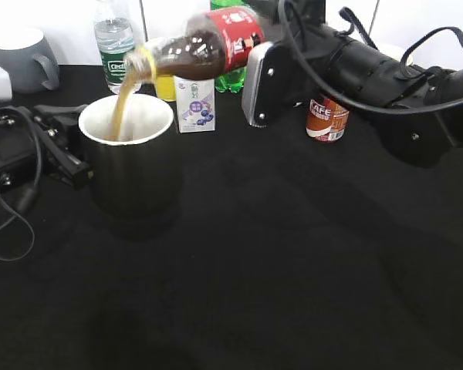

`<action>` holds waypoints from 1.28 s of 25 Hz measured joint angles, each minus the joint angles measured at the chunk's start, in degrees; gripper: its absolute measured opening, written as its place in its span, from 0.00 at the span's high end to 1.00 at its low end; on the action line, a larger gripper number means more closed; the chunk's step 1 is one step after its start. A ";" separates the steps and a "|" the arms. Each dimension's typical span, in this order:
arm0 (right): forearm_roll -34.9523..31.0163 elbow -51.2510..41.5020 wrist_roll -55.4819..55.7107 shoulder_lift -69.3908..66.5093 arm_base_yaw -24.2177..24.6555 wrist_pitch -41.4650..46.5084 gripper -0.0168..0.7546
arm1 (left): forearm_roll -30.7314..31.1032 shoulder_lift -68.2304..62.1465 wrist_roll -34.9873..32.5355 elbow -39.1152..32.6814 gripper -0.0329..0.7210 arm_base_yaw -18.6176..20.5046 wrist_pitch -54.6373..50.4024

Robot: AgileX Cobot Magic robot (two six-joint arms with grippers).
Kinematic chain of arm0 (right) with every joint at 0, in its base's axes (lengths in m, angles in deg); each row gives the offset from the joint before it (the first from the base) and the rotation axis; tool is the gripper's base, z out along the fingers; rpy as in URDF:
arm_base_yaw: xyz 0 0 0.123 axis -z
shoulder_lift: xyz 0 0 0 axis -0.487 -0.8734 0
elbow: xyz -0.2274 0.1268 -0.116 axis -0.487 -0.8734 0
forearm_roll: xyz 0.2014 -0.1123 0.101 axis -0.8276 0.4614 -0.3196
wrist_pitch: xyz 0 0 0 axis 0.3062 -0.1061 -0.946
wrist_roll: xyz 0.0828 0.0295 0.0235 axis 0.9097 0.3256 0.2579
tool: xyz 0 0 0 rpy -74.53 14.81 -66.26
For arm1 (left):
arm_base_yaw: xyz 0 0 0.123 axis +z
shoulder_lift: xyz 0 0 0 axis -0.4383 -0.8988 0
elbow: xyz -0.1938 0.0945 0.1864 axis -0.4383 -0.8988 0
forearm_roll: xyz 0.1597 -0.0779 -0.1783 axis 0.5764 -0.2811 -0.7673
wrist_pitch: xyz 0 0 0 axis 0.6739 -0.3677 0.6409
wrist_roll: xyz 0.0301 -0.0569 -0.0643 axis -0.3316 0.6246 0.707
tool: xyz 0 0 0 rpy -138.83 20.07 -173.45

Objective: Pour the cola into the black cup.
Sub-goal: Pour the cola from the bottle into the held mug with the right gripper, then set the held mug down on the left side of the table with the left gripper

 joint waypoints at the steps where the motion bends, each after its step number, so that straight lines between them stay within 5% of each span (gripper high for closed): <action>1: 0.00 0.00 1.54 0.00 0.00 0.00 0.48 | -0.80 0.00 -0.15 0.00 0.90 0.00 0.37; 6: 0.00 0.00 16.61 0.00 0.00 0.74 0.48 | -1.56 0.00 -1.46 0.00 0.90 0.00 0.77; 12: 0.20 0.00 69.14 0.00 0.00 0.84 0.48 | -3.31 0.00 -1.87 0.00 0.90 0.00 0.66; 15: 5.37 -0.09 83.06 0.59 0.00 1.24 0.48 | -8.32 0.00 -5.18 0.00 0.90 0.00 0.40; 20: 3.67 -10.54 86.22 9.17 -0.05 1.88 0.48 | -19.76 0.00 -11.46 -0.05 0.90 0.99 -0.40; 25: -11.67 -22.38 78.74 18.64 2.72 4.10 0.48 | -25.44 -1.31 -13.64 0.96 0.90 7.91 -0.40; 28: -13.66 -26.93 78.54 22.99 8.84 4.62 0.48 | -25.88 -6.38 -13.72 5.29 0.90 11.43 -0.35; 32: -15.12 -27.85 77.99 23.92 11.04 4.88 0.48 | -28.70 -18.30 -13.89 15.71 0.90 11.74 -0.24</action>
